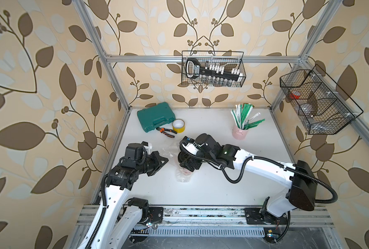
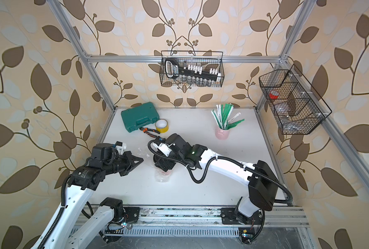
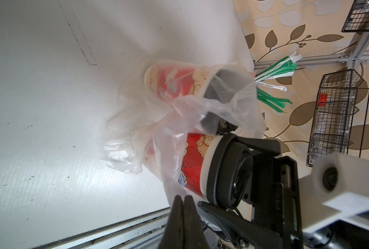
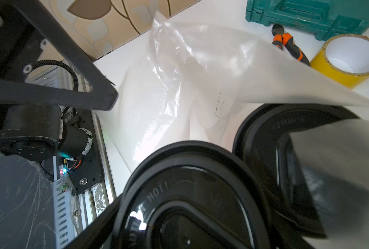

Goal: Pack milk tea into plastic carrier bags
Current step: Adjust the plastic carrier bag at the center of the board.

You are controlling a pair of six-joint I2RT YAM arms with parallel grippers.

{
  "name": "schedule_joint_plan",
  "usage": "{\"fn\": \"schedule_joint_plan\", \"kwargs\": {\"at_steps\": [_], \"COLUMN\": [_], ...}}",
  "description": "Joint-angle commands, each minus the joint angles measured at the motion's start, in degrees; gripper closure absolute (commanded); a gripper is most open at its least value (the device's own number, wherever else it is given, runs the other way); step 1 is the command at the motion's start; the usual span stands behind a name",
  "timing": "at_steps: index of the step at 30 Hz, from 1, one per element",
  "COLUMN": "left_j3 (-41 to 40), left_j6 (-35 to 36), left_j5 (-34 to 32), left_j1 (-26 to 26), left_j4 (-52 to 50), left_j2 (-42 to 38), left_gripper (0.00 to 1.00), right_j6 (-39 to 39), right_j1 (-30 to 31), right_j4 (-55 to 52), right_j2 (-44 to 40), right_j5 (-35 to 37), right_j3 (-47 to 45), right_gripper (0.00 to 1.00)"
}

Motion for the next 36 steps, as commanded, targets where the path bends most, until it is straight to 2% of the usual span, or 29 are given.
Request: {"fn": "schedule_joint_plan", "kwargs": {"at_steps": [1, 2, 3, 4, 5, 6, 11, 16, 18, 20, 21, 25, 26, 31, 34, 36], "left_j3": [1.28, 1.16, 1.14, 1.14, 1.14, 1.34, 5.29, 4.90, 3.04, -0.19, -2.11, -8.02, -9.06, -15.41, -15.61, -15.74], "left_j6": [-0.05, 0.23, 0.57, 0.97, 1.49, 2.16, 4.11, 0.56, -0.31, -0.37, -2.46, -5.37, -5.95, -11.00, -12.04, -12.54], "left_j5": [0.24, 0.46, 0.65, 0.55, -0.08, -1.27, -13.31, -23.31, -21.82, -17.47, -15.42, -10.48, -9.34, 0.32, 2.66, 1.91], "left_j1": [0.17, 0.19, 0.17, 0.17, 0.17, 0.21, 0.17, 0.18, 0.17, 0.24, 0.25, 0.52, 0.60, 0.60, 0.61, 0.63], "left_j4": [0.29, 0.09, -0.52, -1.47, -2.72, -4.28, -14.94, -22.45, -21.43, -17.49, -14.71, -5.83, -3.61, 12.84, 17.18, 18.45], "left_j2": [-0.42, -0.31, -0.09, -0.06, -0.27, -0.68, -4.42, -8.05, -6.86, -4.55, -3.30, -0.87, -0.62, 4.48, 7.66, 8.46], "left_gripper": [1.00, 1.00, 0.93, 0.68, 0.32, 0.02, 0.01, 0.01, 0.01, 0.01, 0.09, 0.56, 0.59, 0.52, 0.41, 0.37], "right_j6": [-1.22, -1.15, -1.11, -1.02, -1.10, -1.06, -0.84, -0.67, -0.58, -0.58, -0.58, -0.49, -0.49, -0.40, -0.40, -0.32], "right_j1": [0.24, 0.19, 0.21, 0.24, 0.20, 0.15, 0.10, -0.06, -0.07, -0.01, -0.02, -0.14, -0.11, -0.25, -0.25, -0.24], "right_j4": [3.04, 3.12, 3.04, 3.01, 3.01, 3.02, 2.84, 2.98, 2.93, 3.06, 3.18, 3.63, 3.65, 4.60, 4.86, 5.12], "right_j2": [0.96, 1.19, 1.40, 1.51, 1.54, 1.59, 2.32, 2.55, 2.40, 2.24, 2.13, 1.94, 2.00, 1.77, 1.77, 1.68], "right_j5": [-1.35, -1.44, -1.57, -1.63, -1.72, -1.66, -1.71, -2.06, -2.07, -2.14, -2.27, -2.24, -2.32, -2.85, -3.02, -3.50], "right_j3": [-1.17, -0.96, -0.62, -0.39, -0.30, -0.30, -0.25, -0.56, -0.63, -0.72, -0.82, -1.30, -1.33, -1.79, -1.97, -2.18], "right_gripper": [0.26, 0.26, 0.27, 0.27, 0.27, 0.27, 0.27, 0.27, 0.27, 0.27, 0.27, 0.27, 0.27, 0.27, 0.27, 0.27]}}
